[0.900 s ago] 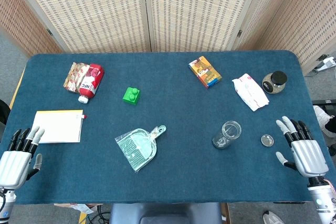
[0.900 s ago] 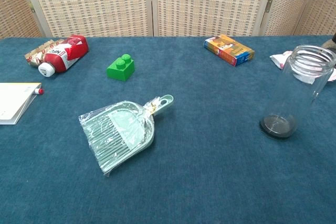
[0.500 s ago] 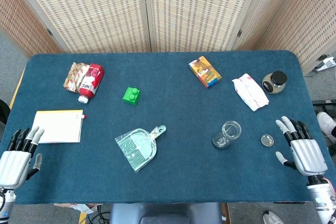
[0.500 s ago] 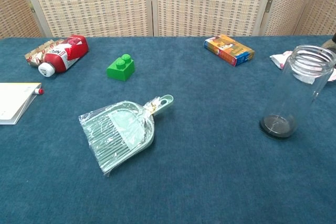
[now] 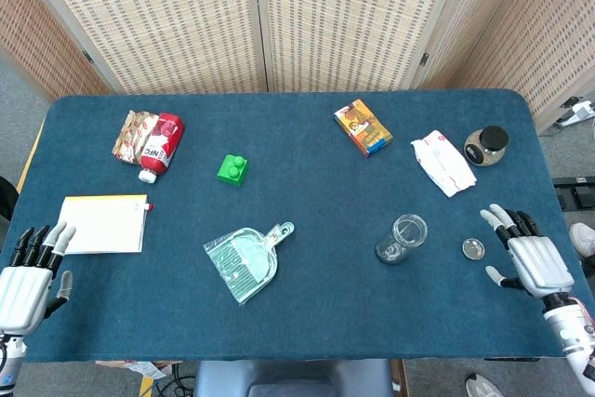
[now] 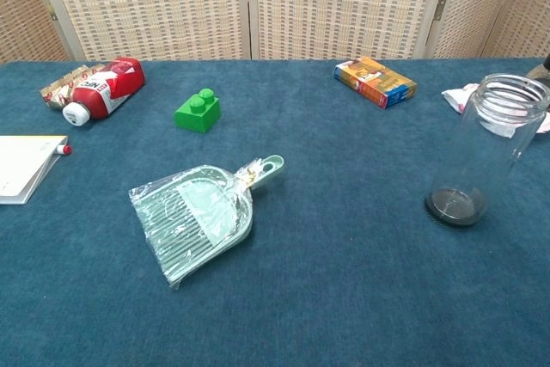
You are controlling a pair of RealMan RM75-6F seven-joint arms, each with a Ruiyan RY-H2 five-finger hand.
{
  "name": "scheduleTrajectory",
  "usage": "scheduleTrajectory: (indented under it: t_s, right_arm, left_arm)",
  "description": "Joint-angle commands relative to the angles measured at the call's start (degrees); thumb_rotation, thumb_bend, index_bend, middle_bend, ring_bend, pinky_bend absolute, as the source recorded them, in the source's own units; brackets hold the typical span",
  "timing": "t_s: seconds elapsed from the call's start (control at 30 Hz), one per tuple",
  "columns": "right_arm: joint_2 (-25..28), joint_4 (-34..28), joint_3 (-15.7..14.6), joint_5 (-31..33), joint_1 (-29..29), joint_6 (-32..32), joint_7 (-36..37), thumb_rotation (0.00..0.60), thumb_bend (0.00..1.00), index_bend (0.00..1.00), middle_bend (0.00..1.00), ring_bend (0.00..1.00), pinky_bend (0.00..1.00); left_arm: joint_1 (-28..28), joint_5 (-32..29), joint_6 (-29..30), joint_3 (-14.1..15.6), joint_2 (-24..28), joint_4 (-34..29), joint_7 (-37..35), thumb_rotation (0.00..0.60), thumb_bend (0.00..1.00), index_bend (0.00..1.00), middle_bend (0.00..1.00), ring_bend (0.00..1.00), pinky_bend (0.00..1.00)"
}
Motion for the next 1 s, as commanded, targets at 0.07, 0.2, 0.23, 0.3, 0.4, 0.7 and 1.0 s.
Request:
scheduleTrajectory:
  t_s: [0.07,0.2,0.23,0.3,0.4,0.7,1.0]
  right_arm:
    - [1.86,0.33,0.21,1.82,2.9,-5.11,1.62,0.6,0.3,0.18,0.0,0.0,0.0]
    - [2.24,1.55,0.63,3.19,4.96,-9.03,3.46,0.6,0.31,0.27,0.0,0.0,0.0]
    - [2.24,1.93,0.7,3.46,5.42,-9.92,3.98,0.6,0.31,0.29,0.0,0.0,0.0]
    - [2.15,2.87,0.84,3.95,6.39,-11.77,5.14,0.6,0.32,0.31,0.0,0.0,0.0]
    - [1.76,4.27,0.93,4.51,7.55,-14.06,6.75,0.6,0.33,0.33,0.0,0.0,0.0]
    - [-0.6,8.25,0.29,5.29,9.58,-18.52,8.83,0.6,0.38,0.41,0.0,0.0,0.0]
    - [-1.64,9.19,-0.06,5.94,10.29,-19.52,8.56,0.6,0.41,0.48,0.0,0.0,0.0]
  left_arm:
    - [-0.03,-0.17,-0.14,-0.02,-0.01,0.11,-0.03,0.6,0.54,0.0,0.06,0.0,0.0]
    - [0.0,-0.23,-0.03,-0.08,0.03,0.07,-0.24,0.6,0.54,0.0,0.06,0.0,0.0]
    - [0.01,-0.23,0.01,-0.1,0.05,0.07,-0.29,0.6,0.54,0.0,0.06,0.0,0.0]
    - [0.03,-0.32,0.02,-0.13,0.07,0.09,-0.32,0.6,0.54,0.0,0.06,0.0,0.0]
    - [0.03,-0.41,-0.01,-0.15,0.07,0.11,-0.28,0.6,0.54,0.0,0.06,0.0,0.0]
    - [0.14,-0.28,0.37,-0.18,0.08,0.12,-0.38,0.6,0.54,0.0,0.06,0.0,0.0]
    - [0.26,-0.1,0.76,-0.2,0.21,0.09,-0.66,0.6,0.54,0.0,0.06,0.0,0.0]
